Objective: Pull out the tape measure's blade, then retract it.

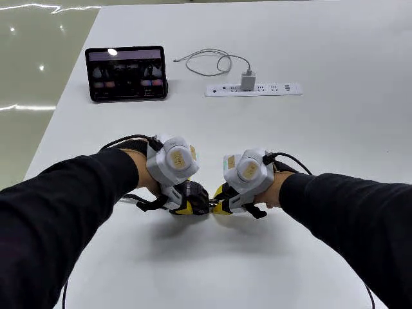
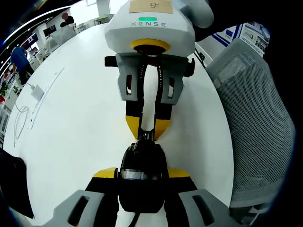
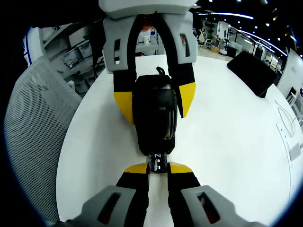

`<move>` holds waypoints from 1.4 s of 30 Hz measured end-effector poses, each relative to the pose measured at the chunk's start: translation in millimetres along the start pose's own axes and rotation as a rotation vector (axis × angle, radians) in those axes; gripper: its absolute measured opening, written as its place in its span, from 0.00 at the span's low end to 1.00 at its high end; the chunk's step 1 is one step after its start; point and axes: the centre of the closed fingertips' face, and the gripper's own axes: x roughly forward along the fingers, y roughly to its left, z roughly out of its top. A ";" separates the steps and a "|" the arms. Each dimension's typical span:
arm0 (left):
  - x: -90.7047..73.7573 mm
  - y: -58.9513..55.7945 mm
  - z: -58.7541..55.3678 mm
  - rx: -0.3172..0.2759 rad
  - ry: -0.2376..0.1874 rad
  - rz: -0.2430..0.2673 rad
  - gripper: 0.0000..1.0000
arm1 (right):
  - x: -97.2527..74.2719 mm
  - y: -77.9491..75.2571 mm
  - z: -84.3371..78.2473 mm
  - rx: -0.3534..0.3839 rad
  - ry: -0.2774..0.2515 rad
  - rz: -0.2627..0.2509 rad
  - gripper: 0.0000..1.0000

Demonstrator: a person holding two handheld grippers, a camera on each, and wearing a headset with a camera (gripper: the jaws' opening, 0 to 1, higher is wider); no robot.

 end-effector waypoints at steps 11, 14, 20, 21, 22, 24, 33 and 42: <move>0.7 -0.8 0.0 -0.002 -0.006 0.002 0.33 | -4.4 4.0 -6.8 -0.002 -0.001 -0.016 0.11; 0.7 -1.2 0.1 0.002 -0.004 0.003 0.33 | -4.3 3.8 -6.6 -0.008 0.007 -0.019 0.12; 0.9 -1.2 0.2 0.000 -0.005 0.005 0.33 | 3.6 1.7 4.1 -0.024 -0.016 -0.041 0.14; 0.6 -1.4 -0.3 0.000 -0.006 0.006 0.33 | 4.5 4.5 3.5 -0.022 -0.008 -0.027 0.12; 0.5 -1.5 -0.6 -0.003 -0.006 0.006 0.33 | 3.2 2.4 2.0 0.002 -0.008 -0.027 0.12; -0.3 -1.6 -1.1 -0.001 -0.008 0.004 0.33 | 1.1 2.1 -0.4 0.008 -0.015 -0.018 0.11; 0.1 -2.4 -1.3 0.001 -0.007 0.002 0.33 | -5.6 2.2 -8.3 0.026 -0.010 -0.008 0.11; -0.1 -2.7 -1.5 -0.005 -0.007 0.005 0.34 | -11.9 1.3 -17.3 0.018 0.010 -0.020 0.11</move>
